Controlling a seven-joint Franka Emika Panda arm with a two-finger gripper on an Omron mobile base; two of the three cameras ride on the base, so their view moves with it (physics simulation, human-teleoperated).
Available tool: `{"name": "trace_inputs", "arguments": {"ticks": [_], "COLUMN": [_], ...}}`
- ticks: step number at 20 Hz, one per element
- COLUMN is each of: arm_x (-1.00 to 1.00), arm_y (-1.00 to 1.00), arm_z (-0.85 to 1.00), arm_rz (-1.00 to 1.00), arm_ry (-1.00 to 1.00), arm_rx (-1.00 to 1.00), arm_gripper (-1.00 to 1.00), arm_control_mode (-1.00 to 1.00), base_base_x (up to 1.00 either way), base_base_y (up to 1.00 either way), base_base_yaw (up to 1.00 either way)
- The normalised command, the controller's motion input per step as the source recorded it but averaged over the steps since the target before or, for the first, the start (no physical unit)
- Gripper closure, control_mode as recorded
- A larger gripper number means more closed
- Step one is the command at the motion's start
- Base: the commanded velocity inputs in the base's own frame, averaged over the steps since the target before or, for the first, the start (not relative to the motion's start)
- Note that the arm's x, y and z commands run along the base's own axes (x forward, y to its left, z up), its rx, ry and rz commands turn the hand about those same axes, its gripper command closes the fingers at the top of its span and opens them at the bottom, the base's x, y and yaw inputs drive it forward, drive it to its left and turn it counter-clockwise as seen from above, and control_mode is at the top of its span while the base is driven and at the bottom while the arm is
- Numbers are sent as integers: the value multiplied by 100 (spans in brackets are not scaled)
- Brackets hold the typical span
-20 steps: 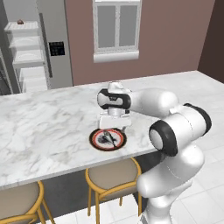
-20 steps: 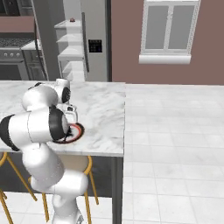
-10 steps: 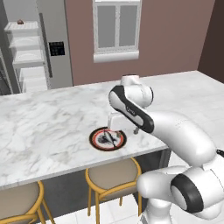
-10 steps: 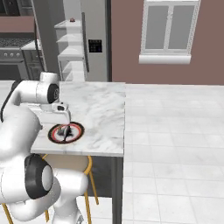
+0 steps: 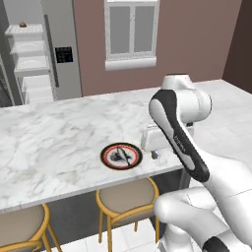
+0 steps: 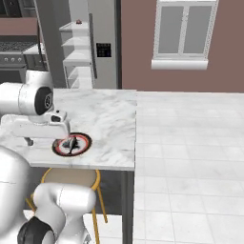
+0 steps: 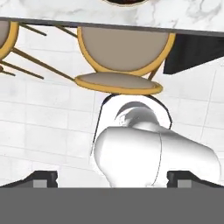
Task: Take the fish from the fridge and place it on the digital scale on the counter by the fridge. Wait a few seconds for a reading, then move it to the plate on the dining counter.
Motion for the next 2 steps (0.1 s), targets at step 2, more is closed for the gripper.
{"name": "trace_inputs", "arguments": {"ticks": [2], "arm_x": [-67], "arm_y": [-33], "arm_z": [89], "arm_rz": [0], "arm_ry": [0], "arm_rx": [0], "arm_gripper": [-100], "arm_control_mode": [-100], "base_base_x": [0], "base_base_y": [0], "base_base_yaw": [0]}}
